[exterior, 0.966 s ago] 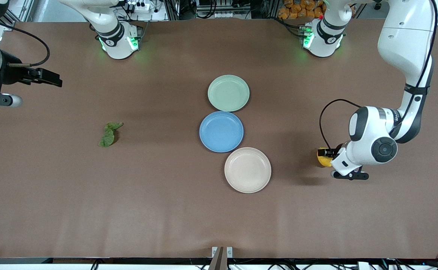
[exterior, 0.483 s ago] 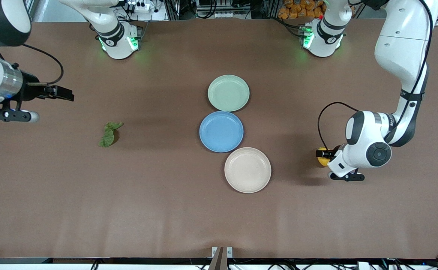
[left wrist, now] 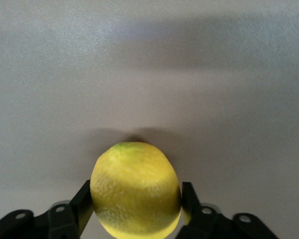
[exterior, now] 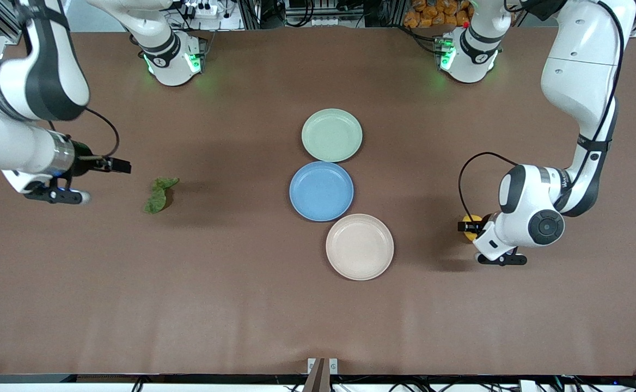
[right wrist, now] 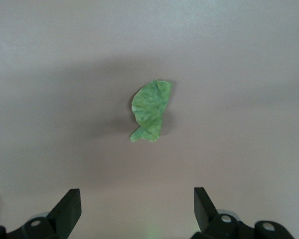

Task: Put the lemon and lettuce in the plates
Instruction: 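Lift the lemon toward the white plate while the right gripper grasps the lettuce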

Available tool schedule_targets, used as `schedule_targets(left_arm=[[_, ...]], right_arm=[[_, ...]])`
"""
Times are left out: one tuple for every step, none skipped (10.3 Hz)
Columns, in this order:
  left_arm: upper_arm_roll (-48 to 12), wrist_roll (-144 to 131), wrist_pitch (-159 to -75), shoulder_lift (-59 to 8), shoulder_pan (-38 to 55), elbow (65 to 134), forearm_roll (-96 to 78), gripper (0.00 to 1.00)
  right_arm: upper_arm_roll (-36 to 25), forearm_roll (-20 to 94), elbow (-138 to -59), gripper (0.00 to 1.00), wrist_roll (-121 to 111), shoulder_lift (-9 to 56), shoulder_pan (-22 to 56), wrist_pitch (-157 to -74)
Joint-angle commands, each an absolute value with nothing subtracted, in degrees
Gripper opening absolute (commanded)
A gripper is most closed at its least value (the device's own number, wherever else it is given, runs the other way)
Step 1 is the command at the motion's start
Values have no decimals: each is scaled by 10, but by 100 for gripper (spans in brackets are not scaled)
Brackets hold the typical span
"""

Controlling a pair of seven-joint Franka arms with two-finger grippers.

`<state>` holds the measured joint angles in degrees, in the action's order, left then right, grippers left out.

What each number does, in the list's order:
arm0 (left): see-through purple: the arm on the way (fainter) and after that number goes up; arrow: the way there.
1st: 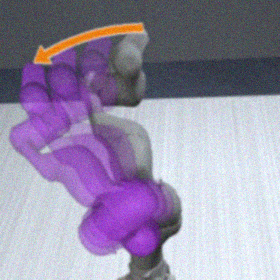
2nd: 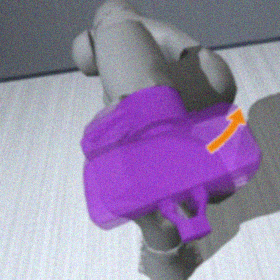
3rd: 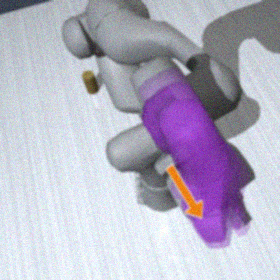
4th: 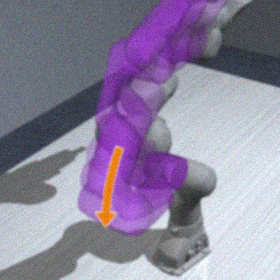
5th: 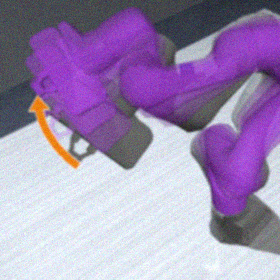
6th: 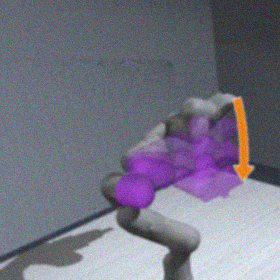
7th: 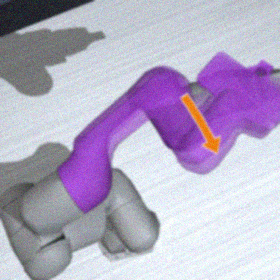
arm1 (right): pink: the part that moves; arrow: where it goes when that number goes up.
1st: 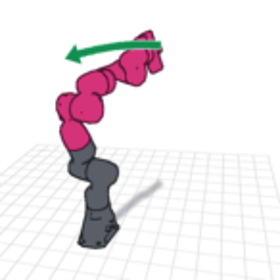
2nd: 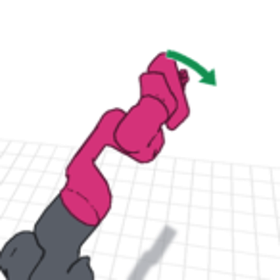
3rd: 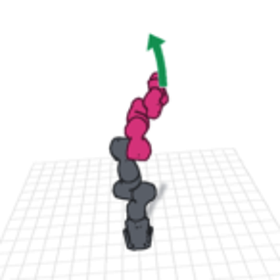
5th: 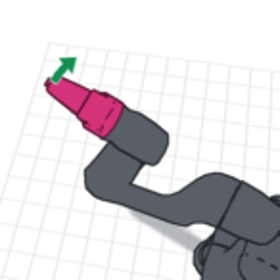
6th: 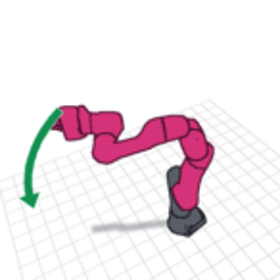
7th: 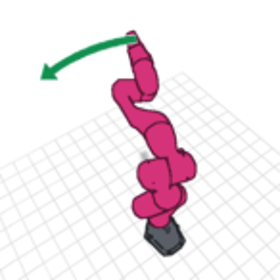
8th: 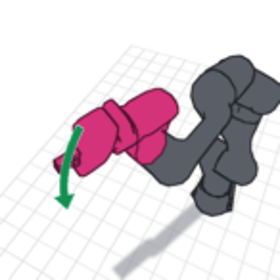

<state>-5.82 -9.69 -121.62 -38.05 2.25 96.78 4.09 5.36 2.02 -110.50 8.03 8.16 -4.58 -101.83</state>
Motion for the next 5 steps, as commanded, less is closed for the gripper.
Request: schedule_targets(left_arm=[[-58,-127,-1221,-389,26,957,55,0],[-58,-127,-1221,-388,26,957,55,0],[-59,-128,-1221,-384,26,955,52,0],[-60,-130,-1221,-384,26,938,51,0],[-61,-135,-1221,-383,26,927,50,0]], right_arm=[[60,28,-1114,100,73,129,-57,-1050],[60,26,-1125,100,73,147,-56,-1068],[60,25,-1146,100,73,159,-56,-1096],[60,25,-1183,100,73,158,-55,-1142],[60,25,-1208,100,73,160,-54,-1182]])
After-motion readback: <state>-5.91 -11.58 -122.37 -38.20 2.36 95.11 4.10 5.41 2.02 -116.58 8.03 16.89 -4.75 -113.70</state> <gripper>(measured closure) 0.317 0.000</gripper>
